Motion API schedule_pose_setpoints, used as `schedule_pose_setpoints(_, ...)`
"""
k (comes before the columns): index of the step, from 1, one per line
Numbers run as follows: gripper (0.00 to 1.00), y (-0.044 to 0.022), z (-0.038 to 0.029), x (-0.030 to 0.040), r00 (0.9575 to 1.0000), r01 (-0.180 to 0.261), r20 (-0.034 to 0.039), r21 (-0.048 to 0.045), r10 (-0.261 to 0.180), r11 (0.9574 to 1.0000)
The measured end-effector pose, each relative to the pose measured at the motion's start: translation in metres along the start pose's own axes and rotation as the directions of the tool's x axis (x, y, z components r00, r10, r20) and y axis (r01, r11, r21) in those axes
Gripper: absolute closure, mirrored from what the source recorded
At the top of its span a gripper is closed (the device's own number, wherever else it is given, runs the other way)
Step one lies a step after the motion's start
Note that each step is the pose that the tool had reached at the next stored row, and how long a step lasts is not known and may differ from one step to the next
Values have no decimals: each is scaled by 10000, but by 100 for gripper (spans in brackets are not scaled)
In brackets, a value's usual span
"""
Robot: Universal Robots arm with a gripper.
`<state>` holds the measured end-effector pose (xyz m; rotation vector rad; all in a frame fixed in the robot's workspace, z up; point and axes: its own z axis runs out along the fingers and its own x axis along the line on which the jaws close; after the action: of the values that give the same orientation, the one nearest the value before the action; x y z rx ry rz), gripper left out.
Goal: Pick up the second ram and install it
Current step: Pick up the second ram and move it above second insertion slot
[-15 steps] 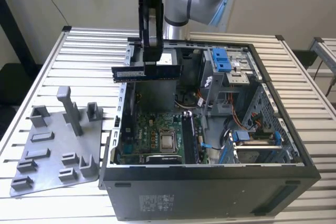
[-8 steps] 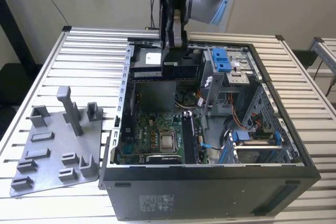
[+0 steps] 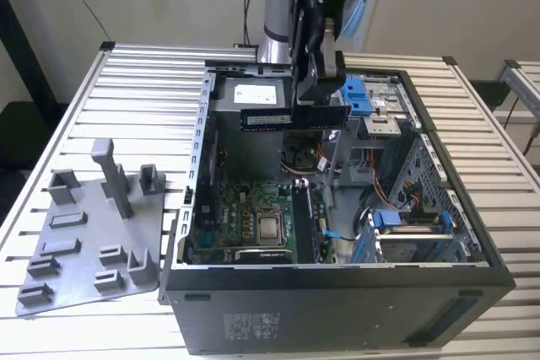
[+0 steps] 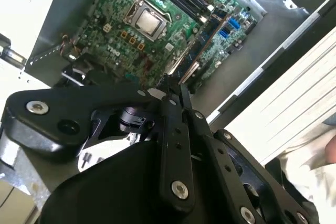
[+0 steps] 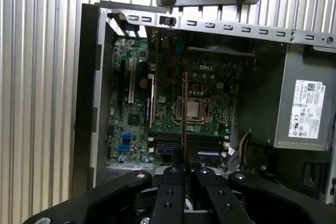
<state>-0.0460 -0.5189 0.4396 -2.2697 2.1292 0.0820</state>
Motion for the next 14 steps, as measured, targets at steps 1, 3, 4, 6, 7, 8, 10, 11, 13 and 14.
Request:
schedule_pose_setpoints(1,86,-45,0,3,10000,0,0,0,0,10000)
schedule_pose_setpoints(3,86,-139,-2,9,10000,0,0,0,0,10000)
schedule_pose_setpoints(4,86,-183,-3,12,10000,-1,0,-1,1,10000)
schedule_pose_setpoints(6,86,-273,-4,18,10000,0,0,-1,0,10000)
schedule_pose_setpoints(7,86,-318,-4,20,10000,-1,0,-1,1,10000)
schedule_pose_setpoints(8,86,-363,-5,23,10000,-1,0,-2,1,10000)
schedule_pose_setpoints(10,86,-454,-7,29,10000,0,0,-3,0,10000)
schedule_pose_setpoints(11,86,-499,-7,32,10000,0,1,-4,0,10000)
schedule_pose_setpoints(13,86,-547,-8,34,10000,0,0,-9,0,10000)
schedule_pose_setpoints(14,86,-546,-9,34,10000,-1,0,-10,1,10000)
